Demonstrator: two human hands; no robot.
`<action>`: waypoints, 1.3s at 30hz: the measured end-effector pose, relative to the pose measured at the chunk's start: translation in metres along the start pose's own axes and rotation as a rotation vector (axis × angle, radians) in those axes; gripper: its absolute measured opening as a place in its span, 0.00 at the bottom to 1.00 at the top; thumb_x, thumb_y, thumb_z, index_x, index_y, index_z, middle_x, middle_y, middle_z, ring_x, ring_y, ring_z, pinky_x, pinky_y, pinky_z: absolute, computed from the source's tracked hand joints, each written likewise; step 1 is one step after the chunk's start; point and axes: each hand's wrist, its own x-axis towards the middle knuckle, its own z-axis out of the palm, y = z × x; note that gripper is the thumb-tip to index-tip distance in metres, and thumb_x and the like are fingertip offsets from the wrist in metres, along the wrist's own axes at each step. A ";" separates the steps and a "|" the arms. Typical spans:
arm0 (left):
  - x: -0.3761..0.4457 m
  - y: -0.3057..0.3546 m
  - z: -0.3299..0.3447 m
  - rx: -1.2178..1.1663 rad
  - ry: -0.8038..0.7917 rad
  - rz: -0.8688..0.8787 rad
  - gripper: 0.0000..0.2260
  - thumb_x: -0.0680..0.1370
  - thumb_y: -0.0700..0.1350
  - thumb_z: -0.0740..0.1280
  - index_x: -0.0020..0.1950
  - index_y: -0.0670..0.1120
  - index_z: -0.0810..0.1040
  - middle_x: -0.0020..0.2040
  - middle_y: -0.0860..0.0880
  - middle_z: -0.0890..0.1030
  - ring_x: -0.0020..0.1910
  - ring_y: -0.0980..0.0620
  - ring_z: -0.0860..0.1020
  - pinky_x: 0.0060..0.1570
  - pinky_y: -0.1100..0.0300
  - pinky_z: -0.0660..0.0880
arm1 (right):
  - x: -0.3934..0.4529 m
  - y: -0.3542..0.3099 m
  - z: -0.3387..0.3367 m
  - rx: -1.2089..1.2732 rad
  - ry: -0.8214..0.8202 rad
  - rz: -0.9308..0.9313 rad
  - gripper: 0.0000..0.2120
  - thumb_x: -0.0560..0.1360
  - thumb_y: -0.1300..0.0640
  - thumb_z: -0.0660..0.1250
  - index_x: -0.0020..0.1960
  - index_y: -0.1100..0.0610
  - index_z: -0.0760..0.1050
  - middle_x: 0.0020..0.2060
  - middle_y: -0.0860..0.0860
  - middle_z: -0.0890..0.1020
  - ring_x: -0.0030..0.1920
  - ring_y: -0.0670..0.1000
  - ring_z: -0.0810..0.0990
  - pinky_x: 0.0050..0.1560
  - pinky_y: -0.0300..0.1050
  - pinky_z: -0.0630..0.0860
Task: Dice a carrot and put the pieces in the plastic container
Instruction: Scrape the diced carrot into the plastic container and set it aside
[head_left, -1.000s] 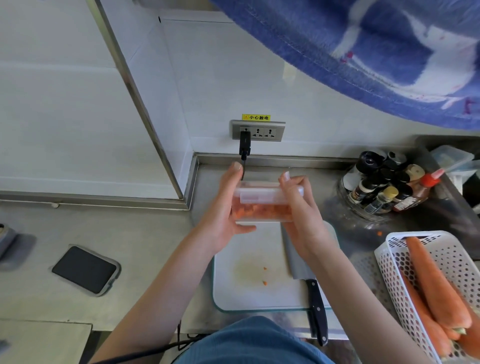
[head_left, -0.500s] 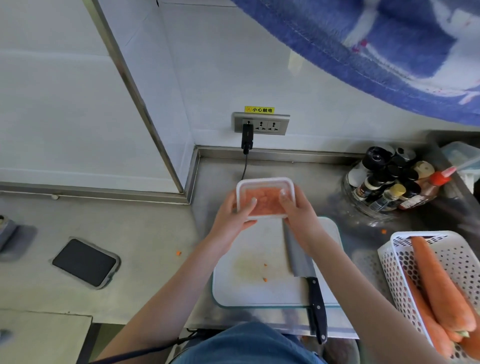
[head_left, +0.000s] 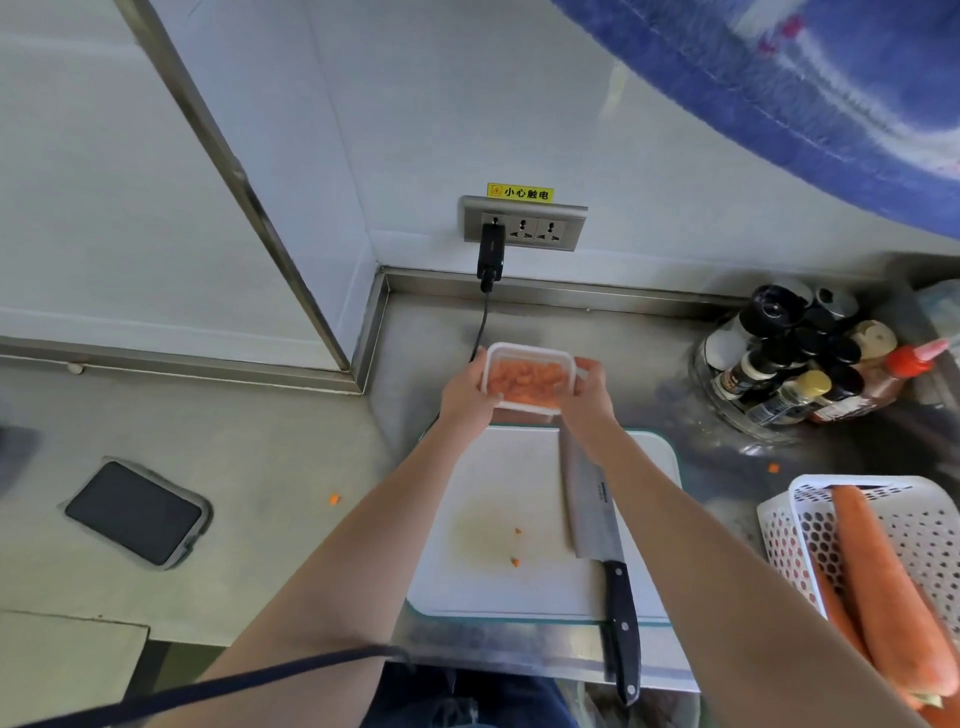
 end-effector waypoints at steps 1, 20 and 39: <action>0.005 -0.007 0.002 0.016 0.021 0.012 0.28 0.71 0.36 0.69 0.70 0.48 0.69 0.55 0.47 0.81 0.54 0.49 0.78 0.52 0.58 0.73 | 0.006 0.002 -0.001 -0.071 0.035 0.002 0.18 0.78 0.61 0.61 0.68 0.55 0.66 0.57 0.55 0.80 0.49 0.56 0.80 0.42 0.42 0.74; -0.138 -0.133 -0.096 0.430 0.494 -0.008 0.17 0.74 0.28 0.62 0.60 0.36 0.78 0.59 0.38 0.77 0.60 0.36 0.71 0.63 0.47 0.69 | -0.115 0.112 -0.017 -0.280 0.414 0.010 0.12 0.78 0.59 0.61 0.61 0.57 0.68 0.59 0.57 0.74 0.59 0.60 0.70 0.54 0.53 0.68; -0.139 -0.133 -0.095 0.511 0.379 0.155 0.06 0.75 0.34 0.66 0.51 0.38 0.79 0.46 0.40 0.79 0.47 0.39 0.75 0.44 0.50 0.73 | -0.148 0.138 -0.020 -0.334 0.301 0.114 0.12 0.75 0.62 0.65 0.57 0.60 0.68 0.52 0.59 0.76 0.52 0.61 0.73 0.52 0.58 0.74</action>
